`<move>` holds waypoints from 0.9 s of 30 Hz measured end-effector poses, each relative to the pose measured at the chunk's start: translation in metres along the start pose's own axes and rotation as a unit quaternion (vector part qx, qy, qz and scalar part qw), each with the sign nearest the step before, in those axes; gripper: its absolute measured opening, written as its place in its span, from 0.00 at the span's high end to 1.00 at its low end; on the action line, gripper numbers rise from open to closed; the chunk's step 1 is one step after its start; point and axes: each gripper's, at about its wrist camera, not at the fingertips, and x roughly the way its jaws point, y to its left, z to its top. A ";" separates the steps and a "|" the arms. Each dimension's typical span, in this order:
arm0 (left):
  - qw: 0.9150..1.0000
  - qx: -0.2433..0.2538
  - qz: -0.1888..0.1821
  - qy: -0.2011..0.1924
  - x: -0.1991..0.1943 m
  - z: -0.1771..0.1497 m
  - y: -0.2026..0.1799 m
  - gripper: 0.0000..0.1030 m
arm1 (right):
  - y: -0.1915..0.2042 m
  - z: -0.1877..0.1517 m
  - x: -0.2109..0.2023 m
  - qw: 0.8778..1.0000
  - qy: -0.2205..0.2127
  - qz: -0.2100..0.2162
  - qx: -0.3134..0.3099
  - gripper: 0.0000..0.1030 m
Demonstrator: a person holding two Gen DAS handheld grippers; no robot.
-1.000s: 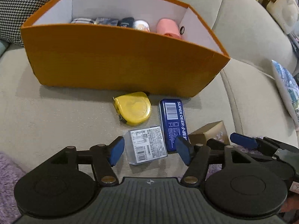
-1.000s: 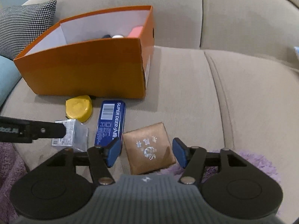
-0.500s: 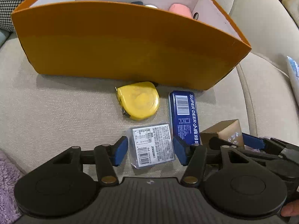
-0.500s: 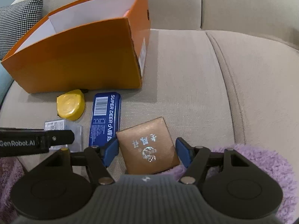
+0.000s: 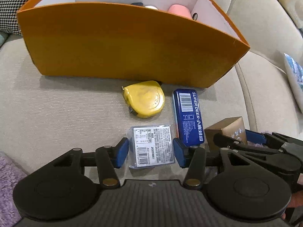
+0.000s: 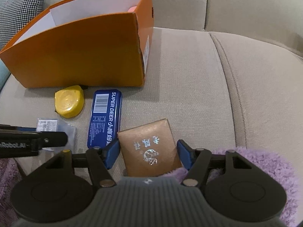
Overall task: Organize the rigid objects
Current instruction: 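Grasp the clear packaged box with the left tool while the right grasps the brown box, then carry the clear packaged box and brown box with both tools into the orange box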
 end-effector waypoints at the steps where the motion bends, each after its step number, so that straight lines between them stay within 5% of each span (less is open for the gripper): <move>1: 1.000 0.001 -0.002 -0.001 -0.003 0.001 0.001 0.44 | 0.001 -0.001 -0.001 1.000 -0.002 -0.002 -0.001 0.36; 15: 0.997 0.016 -0.060 -0.043 -0.063 0.007 0.003 0.44 | 0.006 0.002 -0.049 0.999 -0.045 0.025 0.009 0.37; 27: 0.990 0.031 -0.091 -0.107 -0.116 0.055 0.004 0.45 | 0.042 0.049 -0.123 0.985 -0.112 0.059 -0.115 0.38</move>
